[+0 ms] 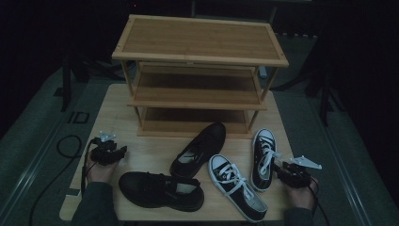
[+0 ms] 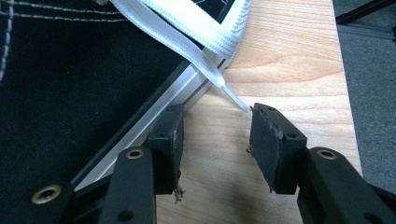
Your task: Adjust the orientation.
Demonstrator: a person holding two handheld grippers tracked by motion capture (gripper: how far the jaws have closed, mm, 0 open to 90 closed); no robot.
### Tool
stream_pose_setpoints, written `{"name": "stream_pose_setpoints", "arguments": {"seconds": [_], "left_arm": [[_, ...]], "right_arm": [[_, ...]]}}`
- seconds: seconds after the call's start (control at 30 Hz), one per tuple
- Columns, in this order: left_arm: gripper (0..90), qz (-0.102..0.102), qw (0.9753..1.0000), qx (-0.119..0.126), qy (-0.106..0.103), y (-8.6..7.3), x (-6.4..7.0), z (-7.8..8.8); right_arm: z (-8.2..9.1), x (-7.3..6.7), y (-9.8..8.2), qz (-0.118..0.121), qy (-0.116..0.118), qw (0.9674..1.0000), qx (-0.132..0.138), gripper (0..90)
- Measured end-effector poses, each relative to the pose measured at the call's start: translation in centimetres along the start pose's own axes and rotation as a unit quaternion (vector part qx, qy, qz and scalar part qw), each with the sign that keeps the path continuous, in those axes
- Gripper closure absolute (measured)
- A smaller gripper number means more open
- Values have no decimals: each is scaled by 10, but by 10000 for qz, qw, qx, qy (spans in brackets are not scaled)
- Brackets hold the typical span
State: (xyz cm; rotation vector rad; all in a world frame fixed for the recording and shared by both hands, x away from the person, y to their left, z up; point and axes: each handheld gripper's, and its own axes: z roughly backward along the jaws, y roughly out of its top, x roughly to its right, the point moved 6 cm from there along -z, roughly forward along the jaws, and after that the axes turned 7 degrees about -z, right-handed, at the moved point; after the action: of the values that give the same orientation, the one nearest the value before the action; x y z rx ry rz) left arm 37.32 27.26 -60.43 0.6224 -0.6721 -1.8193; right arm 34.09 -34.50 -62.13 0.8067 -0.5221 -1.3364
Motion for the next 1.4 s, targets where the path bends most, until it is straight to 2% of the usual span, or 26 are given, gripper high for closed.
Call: {"name": "stream_pose_setpoints", "arguments": {"seconds": [0.1, 0.17, 0.3, 0.37, 0.53, 0.9, 1.17, 1.4], "left_arm": [[514, -133, 9999, -59, 20, 0, 2, 3], [510, -153, 9999, -38, 23, 0, 3, 5], [517, -133, 9999, 0, -45, 1, 4, 9], [523, -55, 9998, 57, -187, 4, 5, 14], [531, 0, 9991, 189, -381, 10, 11, 21], [539, 34, 9986, 229, -471, 14, 16, 31], [562, -276, 9976, 181, -603, 18, 27, 41], [565, -436, 9964, 284, -670, 22, 37, 51]], "right_arm": [[0, 0, 0, -8, 3, 10000, -1, 534], [0, 0, 0, -12, -2, 10000, -2, 530], [0, 1, 0, -14, -4, 10000, -4, 523], [0, 1, 0, -14, -3, 10000, -4, 522], [0, 1, 0, -15, 1, 10000, -5, 519], [0, 1, 0, -25, -11, 10000, -8, 510], [0, 1, 0, -21, -14, 10000, -11, 507], [0, 1, 0, -14, -12, 10000, -9, 505]]}}
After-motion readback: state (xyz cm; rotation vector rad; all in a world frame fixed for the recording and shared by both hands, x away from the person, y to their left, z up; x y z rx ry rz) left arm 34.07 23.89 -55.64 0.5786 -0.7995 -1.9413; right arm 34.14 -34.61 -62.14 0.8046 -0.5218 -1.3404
